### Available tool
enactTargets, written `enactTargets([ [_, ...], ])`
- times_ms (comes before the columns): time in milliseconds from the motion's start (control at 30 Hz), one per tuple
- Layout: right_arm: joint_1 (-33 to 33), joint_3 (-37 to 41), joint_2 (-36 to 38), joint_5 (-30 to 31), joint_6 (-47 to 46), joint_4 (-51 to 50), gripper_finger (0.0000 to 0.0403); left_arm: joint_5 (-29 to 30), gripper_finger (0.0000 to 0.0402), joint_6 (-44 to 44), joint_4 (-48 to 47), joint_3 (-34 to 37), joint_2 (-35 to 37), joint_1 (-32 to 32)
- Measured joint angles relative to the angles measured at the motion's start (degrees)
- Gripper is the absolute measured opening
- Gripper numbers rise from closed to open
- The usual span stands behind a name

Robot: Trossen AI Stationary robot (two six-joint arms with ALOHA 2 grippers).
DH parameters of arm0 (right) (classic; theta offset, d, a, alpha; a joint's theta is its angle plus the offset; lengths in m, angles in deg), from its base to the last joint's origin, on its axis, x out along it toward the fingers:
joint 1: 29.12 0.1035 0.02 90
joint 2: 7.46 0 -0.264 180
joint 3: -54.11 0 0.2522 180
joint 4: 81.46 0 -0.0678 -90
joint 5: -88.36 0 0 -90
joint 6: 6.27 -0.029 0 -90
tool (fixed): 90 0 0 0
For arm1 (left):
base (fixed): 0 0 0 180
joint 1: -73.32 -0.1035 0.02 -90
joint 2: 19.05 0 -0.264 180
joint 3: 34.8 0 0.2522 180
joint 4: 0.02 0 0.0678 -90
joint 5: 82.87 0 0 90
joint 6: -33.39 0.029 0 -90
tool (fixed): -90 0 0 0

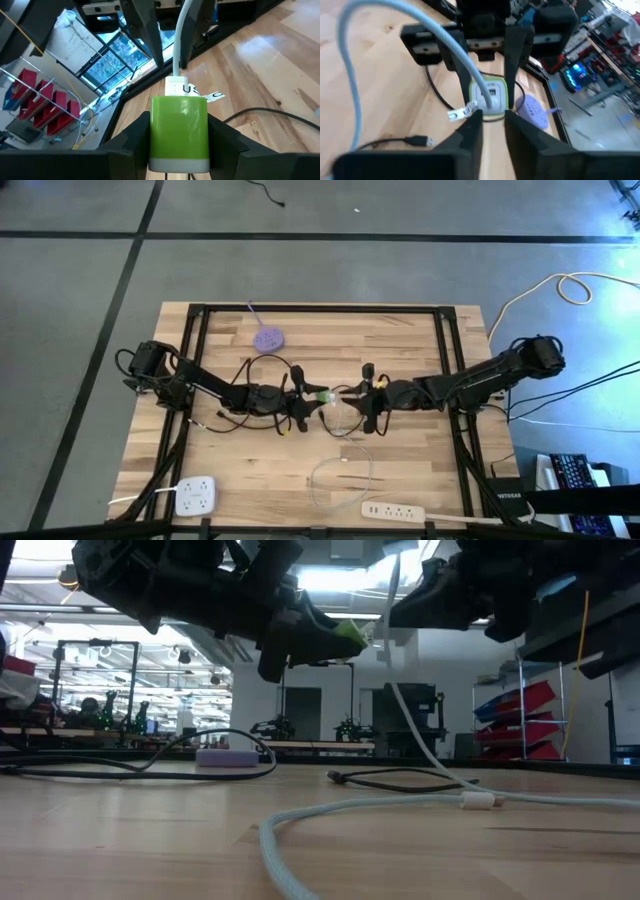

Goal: Insert USB
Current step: Insert the white usb cable into the green charger adapter

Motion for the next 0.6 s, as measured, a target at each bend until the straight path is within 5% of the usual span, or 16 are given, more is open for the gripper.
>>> enactTargets([
  [233,0.0,0.0,0.0,-2.91,0.12,0.31,0.0112,-0.03,0.0123,0.03,0.03,0.0,0.0,-0.37],
  [600,0.0,-2.73,-5.39,-2.83,0.57,2.91,0.0042,-1.09,0.0123,0.07,-0.3,0.11,-0.09,-0.7],
])
